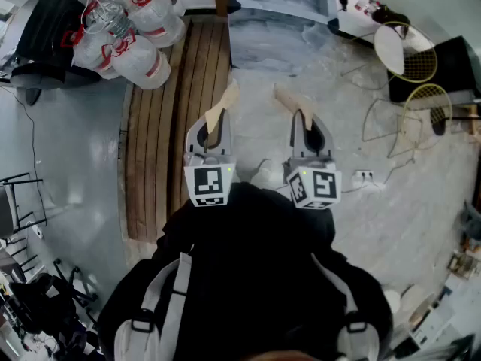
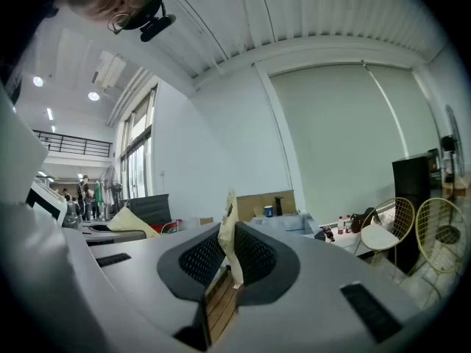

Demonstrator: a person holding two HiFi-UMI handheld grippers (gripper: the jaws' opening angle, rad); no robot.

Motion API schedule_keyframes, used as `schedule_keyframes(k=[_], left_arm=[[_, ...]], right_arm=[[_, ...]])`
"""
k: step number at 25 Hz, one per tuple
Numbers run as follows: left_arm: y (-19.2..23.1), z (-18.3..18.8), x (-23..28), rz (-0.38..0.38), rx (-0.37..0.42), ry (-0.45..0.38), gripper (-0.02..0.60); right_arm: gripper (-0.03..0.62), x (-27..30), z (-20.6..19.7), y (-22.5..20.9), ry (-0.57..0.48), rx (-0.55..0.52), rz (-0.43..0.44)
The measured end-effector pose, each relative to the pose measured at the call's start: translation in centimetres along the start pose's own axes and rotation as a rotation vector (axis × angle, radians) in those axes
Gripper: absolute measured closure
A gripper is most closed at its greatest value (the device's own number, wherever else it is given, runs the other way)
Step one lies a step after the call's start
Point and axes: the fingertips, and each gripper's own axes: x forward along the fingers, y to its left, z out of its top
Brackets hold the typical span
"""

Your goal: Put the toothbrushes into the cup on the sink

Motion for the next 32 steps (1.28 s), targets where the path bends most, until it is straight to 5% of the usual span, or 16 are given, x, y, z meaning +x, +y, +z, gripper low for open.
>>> schedule_keyframes(k=[3,13,23,32], left_arm=[[0.2,-0.4,-0.4,-0.012,0.039,0.011,0.552],[3.5,-1.5,-1.2,-0.050,-0.022,-0.003,0.552],[4.6,-3.1,-0.8,-0.126,0.045,0.008,0.552],[6.3,-1.5,2.2,-0.119,0.079,-0.021,0.552]], right_arm=[[0.562,-0.3,-0.3,0.2,0.001,-0.002,-0.004],[0.561,0.2,-0.7,2.3,-0.006,0.045,-0.067],[0.561,-0.1,0.1,3.3,-0.044,0.028,-0.129],[0.561,3.2,0.4,2.9,-0.079,0.032,-0.115]])
